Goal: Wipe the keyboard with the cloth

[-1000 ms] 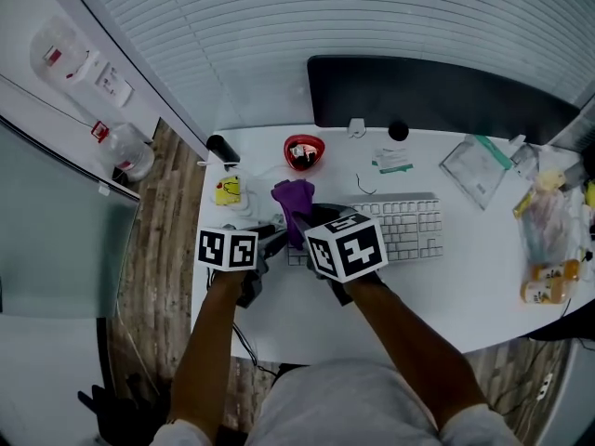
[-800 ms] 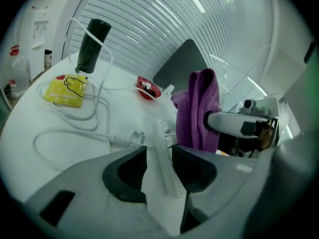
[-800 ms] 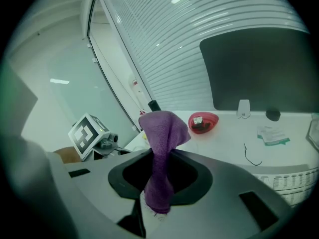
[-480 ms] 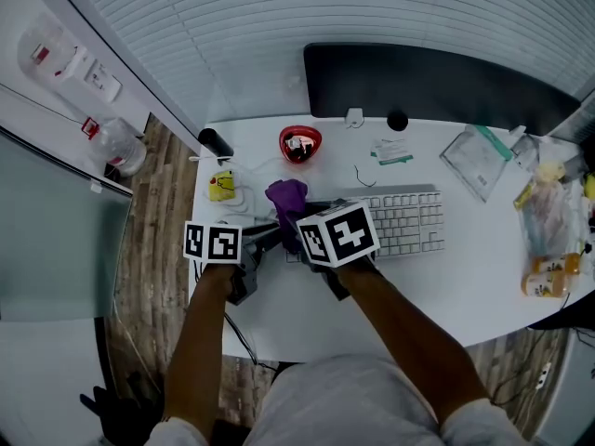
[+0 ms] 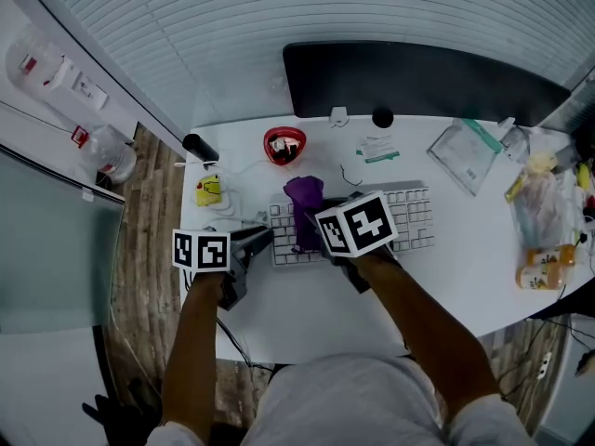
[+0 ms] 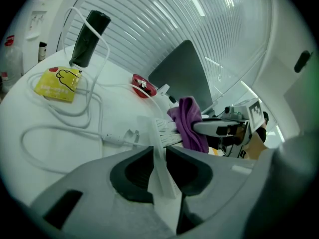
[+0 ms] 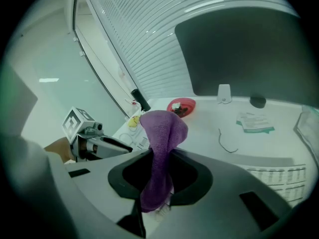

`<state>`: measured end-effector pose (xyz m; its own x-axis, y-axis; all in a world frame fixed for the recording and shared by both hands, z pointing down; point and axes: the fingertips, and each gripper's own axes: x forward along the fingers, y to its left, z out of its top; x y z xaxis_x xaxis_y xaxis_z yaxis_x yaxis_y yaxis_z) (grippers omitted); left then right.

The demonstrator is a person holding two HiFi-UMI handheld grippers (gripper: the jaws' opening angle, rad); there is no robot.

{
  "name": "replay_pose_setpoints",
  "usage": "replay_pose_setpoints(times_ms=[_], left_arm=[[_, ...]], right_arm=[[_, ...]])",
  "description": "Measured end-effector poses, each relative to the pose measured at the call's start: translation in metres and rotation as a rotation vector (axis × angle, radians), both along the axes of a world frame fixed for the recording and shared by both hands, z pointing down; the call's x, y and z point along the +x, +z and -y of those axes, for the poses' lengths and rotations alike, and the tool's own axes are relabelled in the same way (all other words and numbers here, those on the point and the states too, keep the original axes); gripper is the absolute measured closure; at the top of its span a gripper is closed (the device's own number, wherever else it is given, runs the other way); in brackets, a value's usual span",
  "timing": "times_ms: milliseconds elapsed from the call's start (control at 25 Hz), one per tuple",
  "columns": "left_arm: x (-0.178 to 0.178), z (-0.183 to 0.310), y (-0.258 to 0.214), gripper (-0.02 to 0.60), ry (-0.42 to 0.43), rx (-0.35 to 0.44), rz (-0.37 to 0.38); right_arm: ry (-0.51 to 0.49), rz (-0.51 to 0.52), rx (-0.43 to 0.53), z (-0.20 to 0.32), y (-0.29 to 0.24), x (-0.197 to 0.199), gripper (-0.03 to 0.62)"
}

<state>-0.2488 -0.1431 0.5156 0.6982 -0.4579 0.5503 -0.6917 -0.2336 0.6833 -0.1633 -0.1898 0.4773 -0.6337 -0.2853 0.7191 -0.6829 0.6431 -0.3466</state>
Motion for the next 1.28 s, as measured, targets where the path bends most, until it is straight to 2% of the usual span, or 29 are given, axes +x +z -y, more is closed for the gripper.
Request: replay_pose_setpoints(times_ms=[240,600,760,840,960,1120,1280], left_arm=[[0.001,0.000,-0.001,0.489,0.003,0.003,0.008],[0.001,0.000,-0.001,0.489,0.007,0.002,0.018],[0.001,0.000,-0.001,0.491,0.006,0.002,0.021],[0.001,0.000,-0.001,0.493,0.007,0.004,0.022],[0.002,0.000,-0.002,0.498,0.009,0.009,0.022],[0.002,-0.002,-0.005,0.500,0.008,0.019,-0.001],[0.001,-0.003,-0.006,0.500,0.014,0.023,-0.013]], right_arm=[[0.064,-0.061,0.015,0.013,0.001,0.074,0.510],[0.232,-0.166,0.024,0.031,0.002,0.211,0.510],[0.287,-0.193,0.031,0.033,-0.002,0.246,0.510],[0.292,-0.185,0.040,0.031,-0.008,0.246,0.510],[0.255,-0.139,0.063,0.021,-0.022,0.223,0.510],[0.172,-0.045,0.084,0.002,-0.039,0.166,0.510],[0.096,0.039,0.066,-0.017,-0.045,0.105,0.510]])
